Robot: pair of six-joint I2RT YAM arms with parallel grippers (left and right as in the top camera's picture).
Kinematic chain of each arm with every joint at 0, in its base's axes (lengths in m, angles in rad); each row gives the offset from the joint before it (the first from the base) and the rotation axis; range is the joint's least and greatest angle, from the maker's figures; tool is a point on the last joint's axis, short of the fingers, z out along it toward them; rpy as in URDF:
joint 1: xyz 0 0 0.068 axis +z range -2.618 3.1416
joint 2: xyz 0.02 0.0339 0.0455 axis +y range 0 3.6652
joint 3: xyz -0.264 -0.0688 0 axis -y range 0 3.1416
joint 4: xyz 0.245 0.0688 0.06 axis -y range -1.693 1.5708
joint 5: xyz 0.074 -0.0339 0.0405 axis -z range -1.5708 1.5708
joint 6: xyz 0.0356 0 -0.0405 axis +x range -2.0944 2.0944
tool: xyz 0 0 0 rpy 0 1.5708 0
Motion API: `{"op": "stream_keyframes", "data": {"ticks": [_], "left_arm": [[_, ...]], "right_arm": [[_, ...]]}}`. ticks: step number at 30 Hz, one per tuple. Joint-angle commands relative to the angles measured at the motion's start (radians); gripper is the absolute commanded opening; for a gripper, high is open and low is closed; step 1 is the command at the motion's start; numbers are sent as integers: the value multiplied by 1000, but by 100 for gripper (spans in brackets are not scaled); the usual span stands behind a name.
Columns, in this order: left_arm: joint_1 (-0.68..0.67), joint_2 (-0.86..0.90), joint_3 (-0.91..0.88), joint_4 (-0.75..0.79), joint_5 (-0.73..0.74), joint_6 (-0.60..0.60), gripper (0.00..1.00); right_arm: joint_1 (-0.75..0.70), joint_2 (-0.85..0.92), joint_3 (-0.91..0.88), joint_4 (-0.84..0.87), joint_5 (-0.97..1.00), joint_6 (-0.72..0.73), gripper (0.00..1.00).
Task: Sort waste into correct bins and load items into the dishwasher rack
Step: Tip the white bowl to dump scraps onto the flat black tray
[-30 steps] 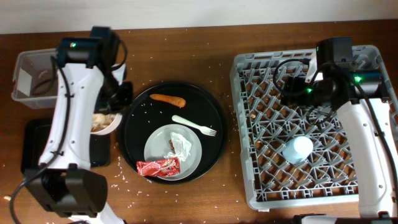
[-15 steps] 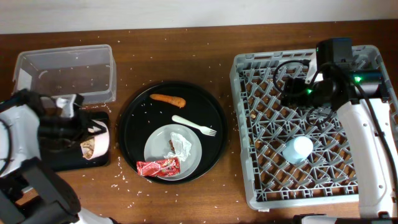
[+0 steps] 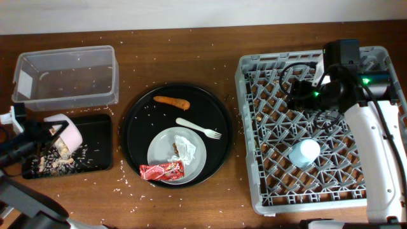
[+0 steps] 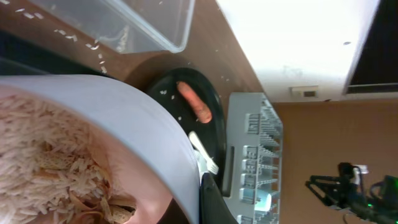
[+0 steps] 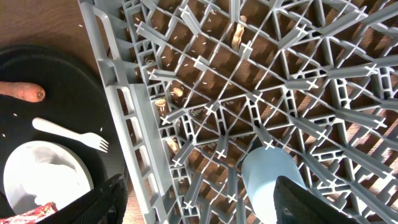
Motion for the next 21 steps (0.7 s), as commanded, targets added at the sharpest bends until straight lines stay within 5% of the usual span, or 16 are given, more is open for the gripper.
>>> {"op": "stream_keyframes", "data": {"ticks": [1,21], "left_arm": [[4,-32,-8,-8,108,19,0],[30,-32,-8,-48,249,-91,0]], "right_arm": [[-4,-14,6,-1,2,-10,74],[-4,-14,6,-12,6,-10,74]]}}
